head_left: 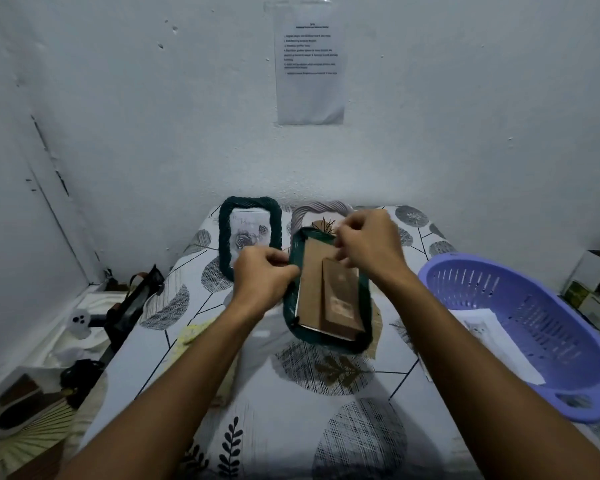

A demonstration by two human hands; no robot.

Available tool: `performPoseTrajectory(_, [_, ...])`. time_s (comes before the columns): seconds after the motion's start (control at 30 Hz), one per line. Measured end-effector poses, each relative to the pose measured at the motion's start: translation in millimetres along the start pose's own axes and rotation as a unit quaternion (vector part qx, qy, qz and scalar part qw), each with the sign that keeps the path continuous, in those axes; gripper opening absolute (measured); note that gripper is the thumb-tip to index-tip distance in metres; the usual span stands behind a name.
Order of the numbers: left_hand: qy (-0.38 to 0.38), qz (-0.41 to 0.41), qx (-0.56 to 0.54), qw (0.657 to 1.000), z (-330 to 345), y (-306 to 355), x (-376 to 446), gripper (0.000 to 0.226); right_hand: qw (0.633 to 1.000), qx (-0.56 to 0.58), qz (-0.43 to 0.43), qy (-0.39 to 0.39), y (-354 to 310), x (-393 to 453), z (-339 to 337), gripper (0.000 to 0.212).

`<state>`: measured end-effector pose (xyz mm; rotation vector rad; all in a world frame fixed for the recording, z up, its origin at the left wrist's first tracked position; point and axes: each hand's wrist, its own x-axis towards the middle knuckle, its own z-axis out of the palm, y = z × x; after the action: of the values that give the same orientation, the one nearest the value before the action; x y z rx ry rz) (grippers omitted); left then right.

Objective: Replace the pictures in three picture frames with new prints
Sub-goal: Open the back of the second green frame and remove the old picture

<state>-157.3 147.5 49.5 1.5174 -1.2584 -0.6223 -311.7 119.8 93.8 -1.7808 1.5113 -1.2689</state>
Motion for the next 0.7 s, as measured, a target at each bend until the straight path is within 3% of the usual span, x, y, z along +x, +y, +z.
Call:
performPoseTrajectory(0.07, [-0.018,-0.072,-0.074,0.995,-6.2,-10.6,1.7,0.011,0.997,-0.059,-0.007,0.045,20.5,-1.8,-7.1,0.015])
performPoseTrajectory(0.13, [-0.039,-0.122,-0.112,0.985,-9.6,-21.1,-2.6,0.010,0.997,-0.054,0.052,-0.001,48.0,-9.8,-7.6,0.014])
performPoseTrajectory(0.3, [-0.047,-0.199,-0.116,0.972,-5.9,-59.1,-15.9,0.017,0.956,0.122,0.243,-0.110,95.7,-43.4,3.5,0.019])
performPoseTrajectory(0.47, [-0.059,-0.238,-0.102,0.964,0.8,-84.8,-29.5,0.018,0.957,0.072,0.256,-0.115,117.5,-57.5,14.5,0.018])
performPoseTrajectory(0.7, [-0.108,-0.224,-0.041,0.968,0.3,-89.6,-39.0,0.011,0.948,0.023,0.286,-0.137,130.3,-57.0,21.1,0.005])
